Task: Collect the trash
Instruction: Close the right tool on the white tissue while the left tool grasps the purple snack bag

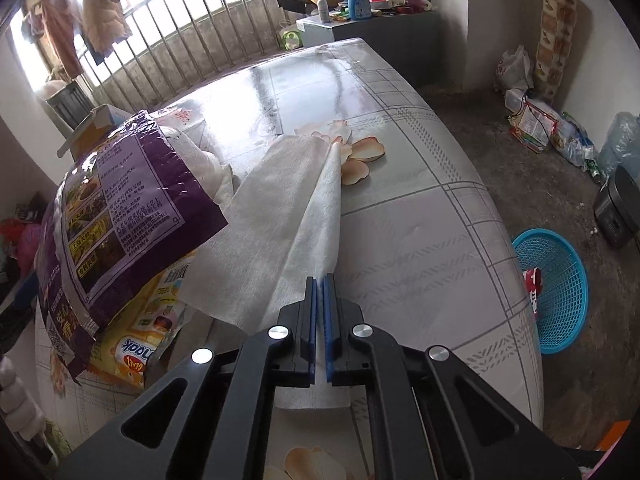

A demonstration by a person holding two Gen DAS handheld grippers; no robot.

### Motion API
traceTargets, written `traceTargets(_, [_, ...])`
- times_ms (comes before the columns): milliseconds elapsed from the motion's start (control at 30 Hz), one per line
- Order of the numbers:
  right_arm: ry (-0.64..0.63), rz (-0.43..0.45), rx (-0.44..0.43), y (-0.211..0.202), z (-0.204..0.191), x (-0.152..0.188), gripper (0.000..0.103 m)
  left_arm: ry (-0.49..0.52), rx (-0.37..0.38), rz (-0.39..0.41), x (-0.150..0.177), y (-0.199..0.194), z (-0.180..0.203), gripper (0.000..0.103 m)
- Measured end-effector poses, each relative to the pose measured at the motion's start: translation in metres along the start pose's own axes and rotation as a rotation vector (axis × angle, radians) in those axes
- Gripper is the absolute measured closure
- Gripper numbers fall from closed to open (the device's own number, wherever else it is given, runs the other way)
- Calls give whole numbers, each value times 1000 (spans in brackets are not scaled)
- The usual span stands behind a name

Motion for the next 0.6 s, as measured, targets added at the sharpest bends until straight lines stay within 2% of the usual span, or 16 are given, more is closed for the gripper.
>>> traceTargets(233, [52,156,-17,-47,12,-26,100,3,-22,6,-2,1,-2,63])
traceTargets(400, [56,267,-60,-80,3,-52,100,4,-25,6,-3,5,-3,63])
traceTargets(500, [43,285,-132,-85,-18,-60,100,-9,-26,-1,-2,9,-5,61])
traceTargets(600, [26,250,-196,-74,-43,-53,100,-17,-15,-6,-3,15,-5,61])
Point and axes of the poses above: each gripper's, at about its wrist camera, not at the fingertips, and y roughly the way its jaws point, z to its right, x to its underside, the point moved 9 cm from there along y, roughly the way its jaws point, and after that the axes turned 7 degrees about z, right-handed, at the moved point
